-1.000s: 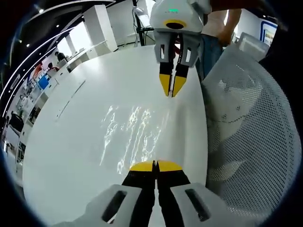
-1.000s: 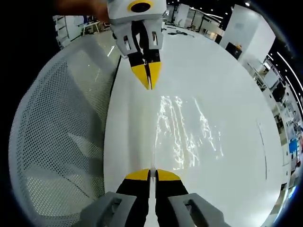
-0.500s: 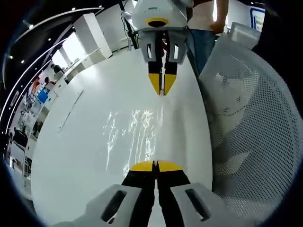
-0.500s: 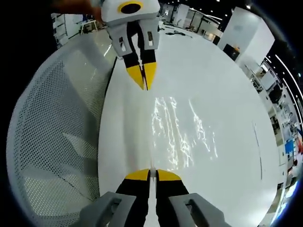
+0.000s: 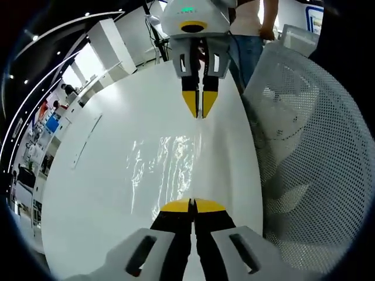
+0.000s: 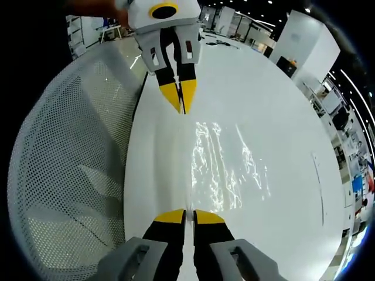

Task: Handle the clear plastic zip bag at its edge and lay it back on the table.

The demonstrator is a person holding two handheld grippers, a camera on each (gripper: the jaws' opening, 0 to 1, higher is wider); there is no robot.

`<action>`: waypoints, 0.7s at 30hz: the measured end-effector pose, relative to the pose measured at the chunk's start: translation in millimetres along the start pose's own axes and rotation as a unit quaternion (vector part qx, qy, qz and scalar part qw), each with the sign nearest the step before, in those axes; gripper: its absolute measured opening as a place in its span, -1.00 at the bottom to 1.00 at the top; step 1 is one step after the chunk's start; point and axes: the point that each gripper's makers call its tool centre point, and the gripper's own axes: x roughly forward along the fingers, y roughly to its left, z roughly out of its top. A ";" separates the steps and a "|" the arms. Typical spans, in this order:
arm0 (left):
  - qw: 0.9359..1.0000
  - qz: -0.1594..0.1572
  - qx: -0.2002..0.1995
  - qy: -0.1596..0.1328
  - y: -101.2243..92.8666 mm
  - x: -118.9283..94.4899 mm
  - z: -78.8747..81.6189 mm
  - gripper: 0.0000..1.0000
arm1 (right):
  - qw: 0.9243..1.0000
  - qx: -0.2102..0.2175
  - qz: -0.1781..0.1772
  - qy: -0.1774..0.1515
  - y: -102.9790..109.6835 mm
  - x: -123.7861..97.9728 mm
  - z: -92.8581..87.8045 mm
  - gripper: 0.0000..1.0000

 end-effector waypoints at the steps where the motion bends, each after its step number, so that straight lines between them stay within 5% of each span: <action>1: 1.000 0.000 0.000 0.000 0.3 -1.3 1.0 -1.00 | 1.000 0.001 0.000 -0.003 -0.1 0.0 1.3 -0.97; 12: 1.000 0.000 0.027 -0.001 0.1 1.0 5.4 -1.00 | 0.999 0.020 -0.008 -0.049 -7.9 -8.1 31.5 -0.90; 21: 1.000 0.003 0.019 -0.009 0.9 1.0 7.0 -1.00 | 0.998 0.033 -0.003 -0.054 -9.6 6.8 36.9 -0.90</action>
